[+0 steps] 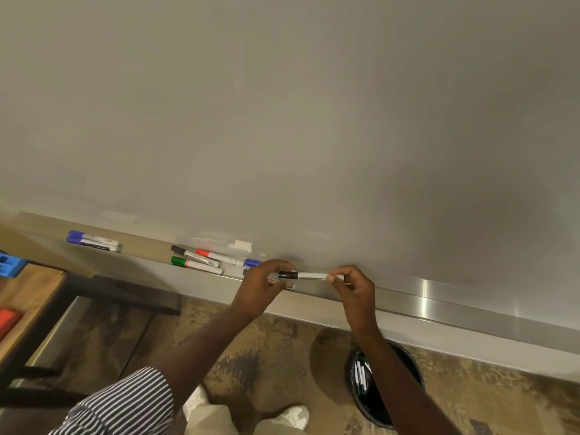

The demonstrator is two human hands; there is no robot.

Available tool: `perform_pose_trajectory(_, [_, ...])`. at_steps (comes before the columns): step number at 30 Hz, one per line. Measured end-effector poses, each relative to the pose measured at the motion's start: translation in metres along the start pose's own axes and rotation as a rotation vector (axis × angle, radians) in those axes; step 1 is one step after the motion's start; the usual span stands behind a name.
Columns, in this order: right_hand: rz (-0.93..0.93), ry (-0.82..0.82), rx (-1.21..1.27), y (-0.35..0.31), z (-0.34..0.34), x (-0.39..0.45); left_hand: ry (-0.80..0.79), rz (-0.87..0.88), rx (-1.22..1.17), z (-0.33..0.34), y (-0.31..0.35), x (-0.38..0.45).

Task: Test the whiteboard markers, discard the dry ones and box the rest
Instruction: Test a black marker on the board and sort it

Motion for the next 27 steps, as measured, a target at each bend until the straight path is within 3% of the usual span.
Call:
perform_pose_trajectory(8, [0.169,-0.042,0.406,-0.046,0.037,0.000,0.132,-0.115,-0.376,-0.038,0.017,-0.017])
perform_pose_trajectory(12, [0.237,-0.177,0.544,-0.065,0.071,-0.010,0.141,-0.089,-0.476,-0.065,0.034,-0.023])
perform_pose_trajectory(18, [0.150,-0.241,0.572,-0.098,0.122,-0.019,0.121,-0.014,-0.470,-0.111,0.045,-0.023])
perform_pose_trajectory(27, [-0.004,-0.116,0.624,-0.152,0.219,-0.025,0.155,0.065,-0.650,-0.192,0.034,-0.020])
Point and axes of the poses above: each hand's wrist, its own x-axis towards the middle knuckle, its own z-axis out of the palm, y = z × x, the point moved 1 cm from there along x, towards the middle knuckle, and after that the axes turned 3 degrees about x, right-handed, at the moved point
